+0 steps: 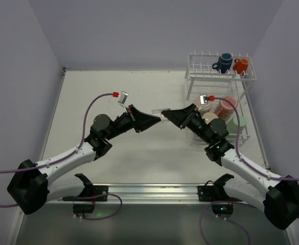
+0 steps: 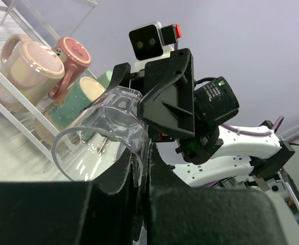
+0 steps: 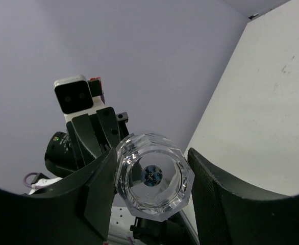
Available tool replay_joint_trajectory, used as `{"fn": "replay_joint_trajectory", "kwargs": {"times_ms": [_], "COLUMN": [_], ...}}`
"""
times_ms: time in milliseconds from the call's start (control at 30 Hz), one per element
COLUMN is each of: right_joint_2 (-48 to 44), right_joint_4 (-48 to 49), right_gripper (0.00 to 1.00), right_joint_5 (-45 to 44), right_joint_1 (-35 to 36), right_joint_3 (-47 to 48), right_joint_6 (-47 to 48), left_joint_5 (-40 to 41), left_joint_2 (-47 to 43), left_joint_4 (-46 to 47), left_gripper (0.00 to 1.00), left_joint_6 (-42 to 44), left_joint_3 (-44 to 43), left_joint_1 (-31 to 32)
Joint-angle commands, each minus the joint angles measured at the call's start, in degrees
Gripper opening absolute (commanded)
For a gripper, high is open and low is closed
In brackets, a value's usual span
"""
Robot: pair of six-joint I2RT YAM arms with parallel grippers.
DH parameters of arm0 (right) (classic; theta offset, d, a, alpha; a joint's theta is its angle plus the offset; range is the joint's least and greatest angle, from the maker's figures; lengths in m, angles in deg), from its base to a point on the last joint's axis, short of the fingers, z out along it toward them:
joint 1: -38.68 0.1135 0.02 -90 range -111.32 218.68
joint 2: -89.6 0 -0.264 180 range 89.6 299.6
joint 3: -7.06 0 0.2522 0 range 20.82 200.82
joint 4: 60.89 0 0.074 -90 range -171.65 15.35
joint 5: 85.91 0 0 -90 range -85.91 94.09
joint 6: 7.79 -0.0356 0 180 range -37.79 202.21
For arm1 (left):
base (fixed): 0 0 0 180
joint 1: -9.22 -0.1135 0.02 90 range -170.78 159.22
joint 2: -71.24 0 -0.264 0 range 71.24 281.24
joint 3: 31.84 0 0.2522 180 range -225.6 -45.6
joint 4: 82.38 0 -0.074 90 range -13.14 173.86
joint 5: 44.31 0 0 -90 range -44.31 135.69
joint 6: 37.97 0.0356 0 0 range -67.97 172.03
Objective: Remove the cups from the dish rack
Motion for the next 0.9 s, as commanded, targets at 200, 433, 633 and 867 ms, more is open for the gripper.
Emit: {"fn": "replay_joint_trajectory", "kwargs": {"times_ms": [200,433,633,867], "right_joint_2": [0.2,0.2,0.2,-3.8], "right_joint_4": [2.3,1.8,1.2,-4.3], "right_gripper": [0.39,0.89,0.99,0.99], "right_joint_5": [-0.7,0.5,0.5,-3.8], "right_joint_1": [1.7,1.6,1.6,1.7], "right_joint_3": [-2.0,-1.9,-1.4,-2.3], "right_joint_6": [-0.2,0.8,1.2,4.6], "left_joint_5": [12.5,14.2,14.0,26.0], "left_joint_2": [-7.2,-8.1,-6.7,-9.2], "left_joint_4": [-6.0,-7.3,-5.5,-27.8], "left_gripper": [0.00,0.00,0.00,0.00], "left_joint_6": [10.3,12.6,12.6,21.0], "left_joint_3": [0.5,1.1,0.0,-6.5], "left_joint_1": [0.6,0.6,0.7,0.5]}}
